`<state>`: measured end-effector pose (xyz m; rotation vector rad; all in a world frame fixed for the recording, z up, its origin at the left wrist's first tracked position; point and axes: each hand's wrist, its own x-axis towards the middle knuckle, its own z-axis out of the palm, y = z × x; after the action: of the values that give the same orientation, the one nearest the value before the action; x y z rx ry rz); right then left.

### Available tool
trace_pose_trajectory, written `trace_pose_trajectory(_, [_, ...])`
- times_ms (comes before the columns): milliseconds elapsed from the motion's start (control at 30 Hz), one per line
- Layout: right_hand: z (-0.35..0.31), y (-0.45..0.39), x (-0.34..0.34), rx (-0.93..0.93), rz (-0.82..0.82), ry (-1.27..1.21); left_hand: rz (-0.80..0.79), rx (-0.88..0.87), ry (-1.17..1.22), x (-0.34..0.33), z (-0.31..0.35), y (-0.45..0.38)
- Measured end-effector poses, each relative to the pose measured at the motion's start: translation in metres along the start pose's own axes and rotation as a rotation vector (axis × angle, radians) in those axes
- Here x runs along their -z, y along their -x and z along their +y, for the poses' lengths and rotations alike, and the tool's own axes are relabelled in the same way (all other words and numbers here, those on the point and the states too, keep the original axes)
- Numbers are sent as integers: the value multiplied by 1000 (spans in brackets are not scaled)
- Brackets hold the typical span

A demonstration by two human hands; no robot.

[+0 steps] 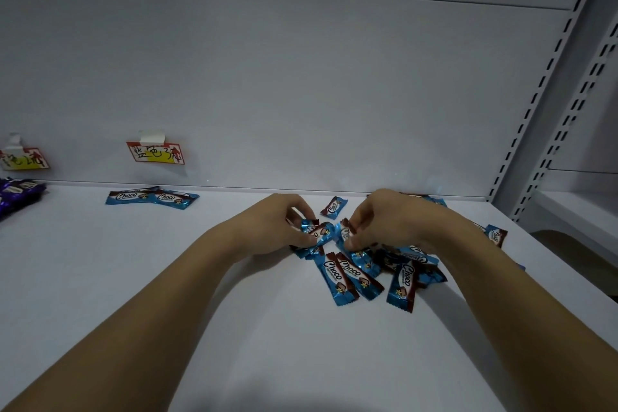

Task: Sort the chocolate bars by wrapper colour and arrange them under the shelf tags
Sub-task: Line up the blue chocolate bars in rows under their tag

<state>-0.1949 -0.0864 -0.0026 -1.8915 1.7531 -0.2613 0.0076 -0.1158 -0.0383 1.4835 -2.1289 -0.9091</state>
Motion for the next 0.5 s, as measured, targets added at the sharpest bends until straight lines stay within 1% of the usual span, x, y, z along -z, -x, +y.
trace_pose_trajectory(100, [4, -3, 2, 44, 119, -107, 51, -79, 118, -3, 1, -1])
trace_pose_trajectory(200, [7, -7, -1, 82, 215, -222, 185, -133, 195, -3, 1, -4])
trace_pose_trajectory(300, [9, -12, -8, 115, 237, -183, 242, -147, 253, -4, -2, -6])
trace_pose_trajectory(400, [11, -16, -11, 81, 220, -127, 269, -124, 288, -5, -4, -10])
trace_pose_trajectory(500, [14, -18, -9, 52, 235, -177, 306, -116, 313, -4, -8, -12])
